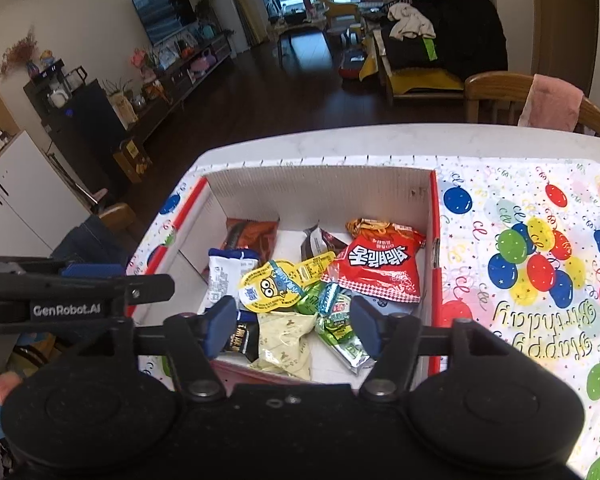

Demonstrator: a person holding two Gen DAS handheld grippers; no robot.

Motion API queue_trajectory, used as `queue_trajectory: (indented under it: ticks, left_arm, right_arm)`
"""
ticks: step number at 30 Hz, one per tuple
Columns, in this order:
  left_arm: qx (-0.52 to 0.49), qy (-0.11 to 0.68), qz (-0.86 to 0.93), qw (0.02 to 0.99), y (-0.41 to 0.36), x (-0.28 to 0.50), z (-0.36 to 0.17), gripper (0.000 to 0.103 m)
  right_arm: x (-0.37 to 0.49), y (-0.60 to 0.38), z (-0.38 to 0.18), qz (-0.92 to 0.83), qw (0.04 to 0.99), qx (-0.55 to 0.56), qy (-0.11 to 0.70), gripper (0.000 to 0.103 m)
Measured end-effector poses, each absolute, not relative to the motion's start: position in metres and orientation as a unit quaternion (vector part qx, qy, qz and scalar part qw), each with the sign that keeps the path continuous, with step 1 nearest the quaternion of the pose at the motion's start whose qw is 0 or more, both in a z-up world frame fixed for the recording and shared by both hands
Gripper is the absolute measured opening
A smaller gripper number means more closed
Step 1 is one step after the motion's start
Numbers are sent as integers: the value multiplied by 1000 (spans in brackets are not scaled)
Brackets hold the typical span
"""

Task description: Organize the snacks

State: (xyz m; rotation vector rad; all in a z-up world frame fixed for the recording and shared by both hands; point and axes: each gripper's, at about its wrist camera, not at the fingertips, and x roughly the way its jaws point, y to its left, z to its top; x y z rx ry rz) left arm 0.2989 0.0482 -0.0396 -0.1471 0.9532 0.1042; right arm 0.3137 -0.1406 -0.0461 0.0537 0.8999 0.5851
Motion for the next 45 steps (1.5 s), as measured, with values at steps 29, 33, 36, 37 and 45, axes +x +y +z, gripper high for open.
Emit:
queue_trajectory:
  ticks: [29, 33, 36, 37, 45]
  left_arm:
    - [-56, 399, 33, 915, 47, 220, -20, 81]
    - [-64, 394, 24, 916, 48, 217, -18, 84]
    - [-67, 391, 21, 918, 47, 216, -17, 87]
    - [-68, 390, 20, 918, 46, 216, -16, 87]
    - [-76, 385, 23, 920, 48, 214, -15, 88]
  right_arm:
    - [243, -158, -21, 287, 892, 4, 350, 103]
    - [238, -158, -19, 283, 897, -5, 339, 103]
    - [236, -160, -17, 281, 900, 0, 335, 103]
    - [236, -160, -16, 280, 901, 3, 333, 103]
    - [237, -168, -13, 274, 905, 13, 325, 103]
